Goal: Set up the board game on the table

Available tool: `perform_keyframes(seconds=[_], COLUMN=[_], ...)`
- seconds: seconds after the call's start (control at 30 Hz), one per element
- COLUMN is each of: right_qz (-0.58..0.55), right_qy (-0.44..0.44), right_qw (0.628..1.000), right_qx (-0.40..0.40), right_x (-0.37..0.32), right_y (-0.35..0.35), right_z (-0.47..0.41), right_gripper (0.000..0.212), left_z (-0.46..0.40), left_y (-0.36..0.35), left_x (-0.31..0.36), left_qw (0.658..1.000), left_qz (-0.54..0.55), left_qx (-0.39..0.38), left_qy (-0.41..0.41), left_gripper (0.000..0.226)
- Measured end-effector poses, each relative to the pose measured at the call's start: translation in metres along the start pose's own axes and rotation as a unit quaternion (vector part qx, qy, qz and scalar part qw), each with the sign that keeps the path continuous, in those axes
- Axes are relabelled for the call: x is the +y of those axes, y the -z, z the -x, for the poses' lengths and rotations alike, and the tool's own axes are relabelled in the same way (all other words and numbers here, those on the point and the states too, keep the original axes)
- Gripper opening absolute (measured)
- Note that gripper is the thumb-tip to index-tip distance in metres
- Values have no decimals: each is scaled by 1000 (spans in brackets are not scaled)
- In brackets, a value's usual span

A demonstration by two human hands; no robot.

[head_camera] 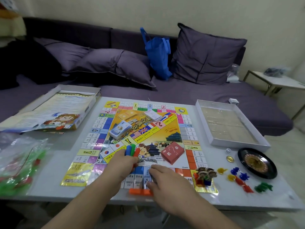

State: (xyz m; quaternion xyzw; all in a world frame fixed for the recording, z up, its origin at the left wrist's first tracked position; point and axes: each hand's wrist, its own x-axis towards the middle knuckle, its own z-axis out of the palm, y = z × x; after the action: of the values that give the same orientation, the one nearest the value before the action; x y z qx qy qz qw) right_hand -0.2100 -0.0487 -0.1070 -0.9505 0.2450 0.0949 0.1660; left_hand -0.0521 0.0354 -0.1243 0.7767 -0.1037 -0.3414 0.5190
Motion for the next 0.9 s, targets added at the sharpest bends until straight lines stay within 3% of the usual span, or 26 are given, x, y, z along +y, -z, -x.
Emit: perform_keyframes(seconds=[0.3, 0.4, 0.47, 0.57, 0.63, 0.7, 0.9], right_qz=[-7, -70, -177, -413, -503, -527, -518], right_qy=[2, 0, -20, -63, -89, -114, -157], right_qw=[1000, 996, 977, 895, 848, 831, 832], right_qx=[12, 58, 118, 157, 143, 136, 120], right_x=[1, -3, -3, 0, 2, 3, 13], right_y=[-1, 9, 20, 36, 42, 45, 49], right_z=[-2, 0, -1, -8, -11, -14, -27], right_gripper=[58, 46, 32, 8, 11, 12, 13], left_z=[-2, 3, 11, 25, 31, 34, 29], left_y=[0, -2, -5, -10, -14, -18, -33], left_x=[2, 5, 10, 19, 22, 26, 33], left_qw=[1000, 997, 991, 980, 974, 970, 974], left_qz=[25, 74, 125, 171, 179, 182, 167], left_qx=[3, -15, -44, -94, -124, -147, -151], left_qy=[0, -12, -23, -46, -57, -59, -39], left_gripper=[11, 12, 14, 17, 21, 23, 27])
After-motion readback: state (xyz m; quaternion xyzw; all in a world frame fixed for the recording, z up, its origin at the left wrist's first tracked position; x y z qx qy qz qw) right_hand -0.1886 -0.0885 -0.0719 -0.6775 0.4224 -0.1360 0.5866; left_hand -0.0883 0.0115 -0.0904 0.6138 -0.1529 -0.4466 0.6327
